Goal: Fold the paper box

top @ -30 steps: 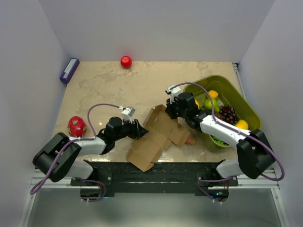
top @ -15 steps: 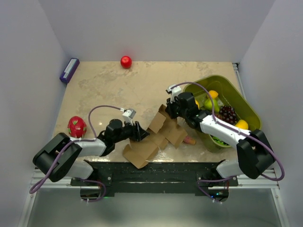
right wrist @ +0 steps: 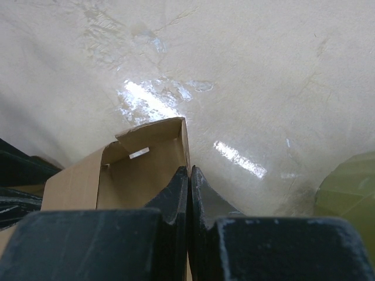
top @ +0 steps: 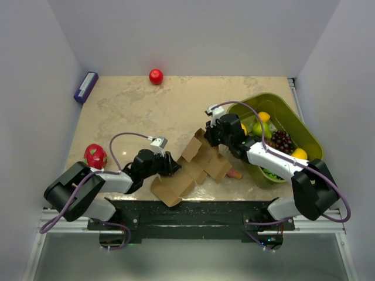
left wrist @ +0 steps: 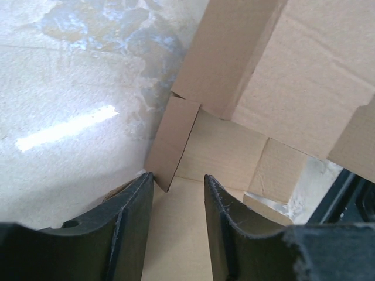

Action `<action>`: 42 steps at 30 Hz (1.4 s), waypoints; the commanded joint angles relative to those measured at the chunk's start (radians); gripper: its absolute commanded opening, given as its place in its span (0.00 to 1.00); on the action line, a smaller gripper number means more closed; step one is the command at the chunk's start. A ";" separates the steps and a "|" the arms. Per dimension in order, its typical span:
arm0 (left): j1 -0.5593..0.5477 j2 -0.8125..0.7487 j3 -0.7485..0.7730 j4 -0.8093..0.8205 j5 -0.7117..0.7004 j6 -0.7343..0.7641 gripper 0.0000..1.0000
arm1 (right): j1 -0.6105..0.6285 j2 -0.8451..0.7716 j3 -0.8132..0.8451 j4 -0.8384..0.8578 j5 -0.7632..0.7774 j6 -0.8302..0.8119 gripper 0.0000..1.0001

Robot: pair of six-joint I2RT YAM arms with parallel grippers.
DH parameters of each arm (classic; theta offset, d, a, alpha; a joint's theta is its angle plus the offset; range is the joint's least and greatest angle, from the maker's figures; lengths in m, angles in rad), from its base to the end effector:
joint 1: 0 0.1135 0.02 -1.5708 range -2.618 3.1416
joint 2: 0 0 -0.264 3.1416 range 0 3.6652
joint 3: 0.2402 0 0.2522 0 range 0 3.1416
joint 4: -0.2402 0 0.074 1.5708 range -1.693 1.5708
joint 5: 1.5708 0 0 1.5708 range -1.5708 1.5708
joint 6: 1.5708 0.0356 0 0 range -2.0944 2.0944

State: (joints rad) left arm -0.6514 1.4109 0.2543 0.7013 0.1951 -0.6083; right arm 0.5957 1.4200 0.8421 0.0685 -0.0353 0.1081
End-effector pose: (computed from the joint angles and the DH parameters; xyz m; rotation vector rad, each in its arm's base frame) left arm 0.1782 -0.1445 0.1261 0.1783 2.1560 -0.9642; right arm 0.2592 0.1772 0.2375 -0.5314 2.0456 0.4625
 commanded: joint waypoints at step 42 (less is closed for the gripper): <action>0.102 -0.383 0.011 -0.200 0.084 0.239 0.85 | -0.002 -0.273 -0.006 -0.157 -0.359 0.030 0.00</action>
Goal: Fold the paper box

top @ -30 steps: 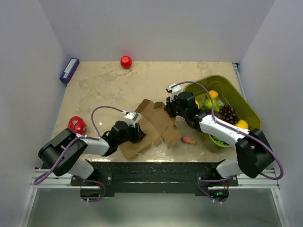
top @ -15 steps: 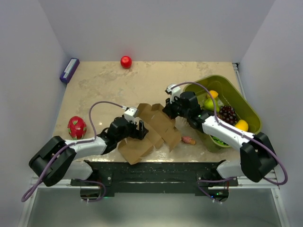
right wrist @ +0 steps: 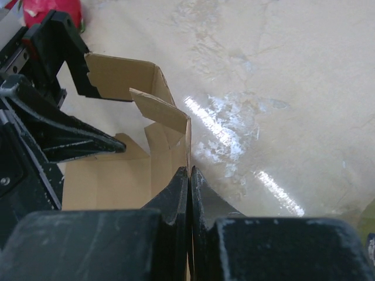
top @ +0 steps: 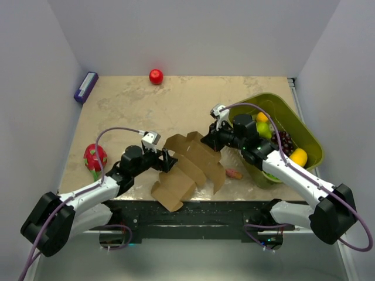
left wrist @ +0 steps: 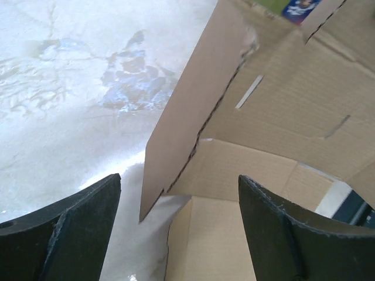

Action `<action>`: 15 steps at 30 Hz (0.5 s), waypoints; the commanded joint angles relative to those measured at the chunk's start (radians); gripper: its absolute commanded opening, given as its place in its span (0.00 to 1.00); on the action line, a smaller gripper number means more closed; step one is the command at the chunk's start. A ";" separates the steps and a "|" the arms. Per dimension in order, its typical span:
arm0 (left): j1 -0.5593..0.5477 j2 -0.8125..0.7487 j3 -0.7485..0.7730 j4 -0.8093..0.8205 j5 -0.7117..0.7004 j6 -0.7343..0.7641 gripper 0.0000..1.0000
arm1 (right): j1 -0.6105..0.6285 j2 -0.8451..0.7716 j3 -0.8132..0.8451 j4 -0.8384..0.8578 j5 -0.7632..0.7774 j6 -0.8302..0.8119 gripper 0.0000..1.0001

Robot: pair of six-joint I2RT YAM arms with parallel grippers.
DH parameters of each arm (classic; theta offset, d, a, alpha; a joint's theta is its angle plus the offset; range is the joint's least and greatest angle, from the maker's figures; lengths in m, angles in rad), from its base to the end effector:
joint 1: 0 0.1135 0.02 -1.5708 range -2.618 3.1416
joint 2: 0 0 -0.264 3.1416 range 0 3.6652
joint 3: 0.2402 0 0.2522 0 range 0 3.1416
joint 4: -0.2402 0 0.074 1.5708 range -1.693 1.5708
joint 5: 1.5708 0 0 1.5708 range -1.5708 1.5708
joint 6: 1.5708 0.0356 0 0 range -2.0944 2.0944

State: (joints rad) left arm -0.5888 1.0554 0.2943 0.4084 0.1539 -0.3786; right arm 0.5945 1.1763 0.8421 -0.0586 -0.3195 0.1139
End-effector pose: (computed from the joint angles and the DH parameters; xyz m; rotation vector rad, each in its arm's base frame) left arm 0.1725 -0.1218 0.1800 0.3166 1.9767 -0.7849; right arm 0.2168 0.1600 0.2923 -0.6895 1.9036 0.7707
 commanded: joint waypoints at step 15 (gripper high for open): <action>0.064 0.095 -0.072 0.191 0.248 -0.016 0.74 | 0.001 -0.055 -0.005 -0.041 -0.099 0.055 0.00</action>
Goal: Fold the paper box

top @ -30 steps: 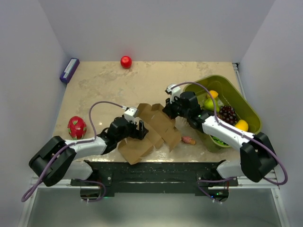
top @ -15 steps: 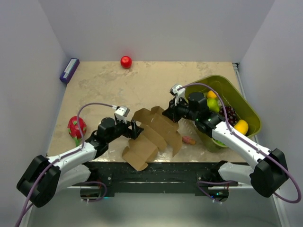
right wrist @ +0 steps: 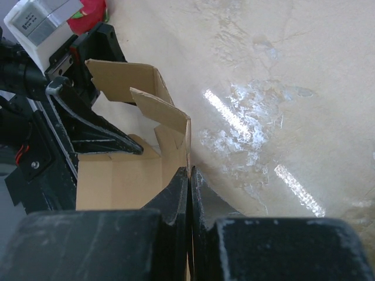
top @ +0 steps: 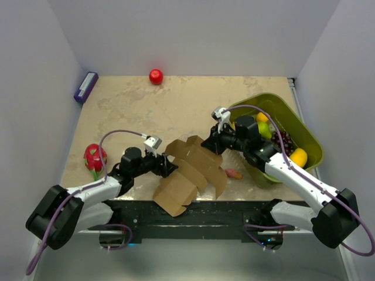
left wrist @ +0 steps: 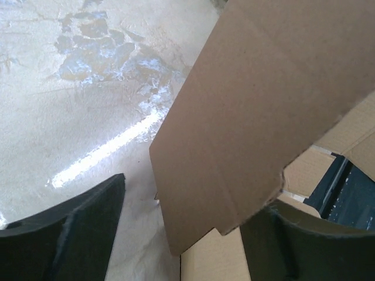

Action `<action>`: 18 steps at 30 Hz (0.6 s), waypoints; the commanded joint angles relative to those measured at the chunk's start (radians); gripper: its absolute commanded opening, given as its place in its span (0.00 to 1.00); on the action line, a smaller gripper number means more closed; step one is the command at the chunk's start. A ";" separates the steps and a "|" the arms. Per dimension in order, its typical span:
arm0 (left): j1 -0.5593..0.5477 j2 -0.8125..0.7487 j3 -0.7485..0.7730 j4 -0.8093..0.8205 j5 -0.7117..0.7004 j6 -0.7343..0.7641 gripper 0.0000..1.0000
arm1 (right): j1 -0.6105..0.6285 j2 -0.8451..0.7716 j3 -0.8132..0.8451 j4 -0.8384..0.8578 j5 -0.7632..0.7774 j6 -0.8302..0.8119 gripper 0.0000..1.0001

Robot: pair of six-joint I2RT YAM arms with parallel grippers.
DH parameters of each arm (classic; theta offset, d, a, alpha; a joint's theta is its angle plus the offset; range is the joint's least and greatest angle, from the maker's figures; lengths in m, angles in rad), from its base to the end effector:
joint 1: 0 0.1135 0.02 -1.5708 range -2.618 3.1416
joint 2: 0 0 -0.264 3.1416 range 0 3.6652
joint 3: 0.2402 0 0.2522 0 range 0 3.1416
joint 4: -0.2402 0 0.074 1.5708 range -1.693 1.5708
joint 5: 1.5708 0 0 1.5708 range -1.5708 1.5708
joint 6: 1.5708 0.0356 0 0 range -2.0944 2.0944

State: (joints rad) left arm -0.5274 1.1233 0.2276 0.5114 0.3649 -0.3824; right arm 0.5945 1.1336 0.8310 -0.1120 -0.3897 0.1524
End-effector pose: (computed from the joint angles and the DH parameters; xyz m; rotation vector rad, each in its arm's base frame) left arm 0.1709 -0.1142 0.1576 0.4002 2.0127 -0.9408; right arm 0.2060 0.1556 0.2939 -0.7038 1.9335 0.8608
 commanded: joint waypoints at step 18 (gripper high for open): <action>-0.029 0.125 -0.036 0.242 0.019 -0.058 0.38 | -0.001 0.011 -0.009 0.041 -0.003 0.026 0.00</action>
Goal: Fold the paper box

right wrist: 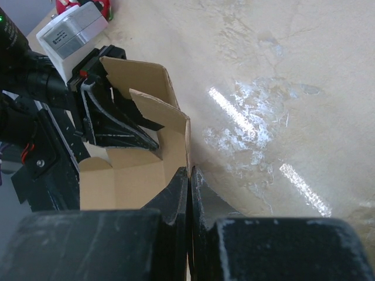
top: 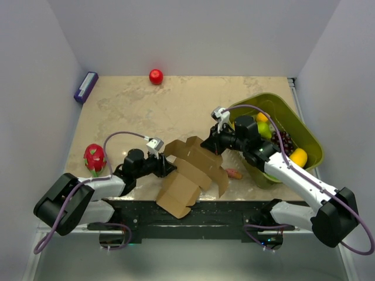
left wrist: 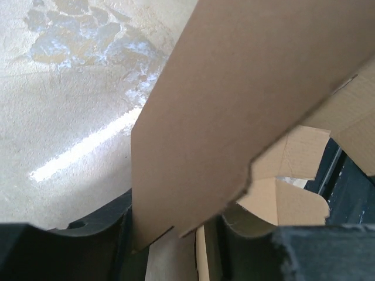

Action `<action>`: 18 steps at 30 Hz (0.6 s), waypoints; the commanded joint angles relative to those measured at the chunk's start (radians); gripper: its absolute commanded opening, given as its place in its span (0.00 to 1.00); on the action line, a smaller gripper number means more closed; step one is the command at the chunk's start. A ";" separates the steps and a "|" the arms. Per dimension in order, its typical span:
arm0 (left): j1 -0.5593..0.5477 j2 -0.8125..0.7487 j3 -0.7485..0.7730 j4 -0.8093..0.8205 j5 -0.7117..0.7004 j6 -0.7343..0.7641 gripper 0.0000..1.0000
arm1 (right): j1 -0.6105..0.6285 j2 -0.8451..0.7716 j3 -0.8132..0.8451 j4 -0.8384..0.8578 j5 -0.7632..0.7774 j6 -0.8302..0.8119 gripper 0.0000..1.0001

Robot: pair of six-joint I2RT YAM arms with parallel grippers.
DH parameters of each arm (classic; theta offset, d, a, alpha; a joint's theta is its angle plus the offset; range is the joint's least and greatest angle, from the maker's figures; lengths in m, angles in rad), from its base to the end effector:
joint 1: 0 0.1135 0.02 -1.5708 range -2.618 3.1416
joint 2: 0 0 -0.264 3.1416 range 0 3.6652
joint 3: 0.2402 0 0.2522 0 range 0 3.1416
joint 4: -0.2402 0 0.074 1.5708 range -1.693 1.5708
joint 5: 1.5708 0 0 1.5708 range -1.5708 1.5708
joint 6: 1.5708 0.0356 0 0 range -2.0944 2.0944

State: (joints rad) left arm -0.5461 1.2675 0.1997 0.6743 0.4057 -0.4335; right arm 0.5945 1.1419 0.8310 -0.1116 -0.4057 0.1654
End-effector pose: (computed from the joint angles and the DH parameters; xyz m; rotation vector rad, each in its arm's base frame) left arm 0.1725 -0.1213 0.1388 0.3983 2.0406 -1.0208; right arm 0.2068 0.1568 0.2920 -0.7032 1.9457 0.8837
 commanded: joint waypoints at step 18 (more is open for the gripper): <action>-0.084 0.032 0.012 0.114 -0.093 -0.027 0.00 | -0.001 -0.045 -0.101 0.153 0.298 0.069 0.00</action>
State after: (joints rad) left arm -0.6128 1.3048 0.1841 0.7063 0.3290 -0.4530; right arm 0.5892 1.1389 0.7322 -0.0143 -0.2459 0.1921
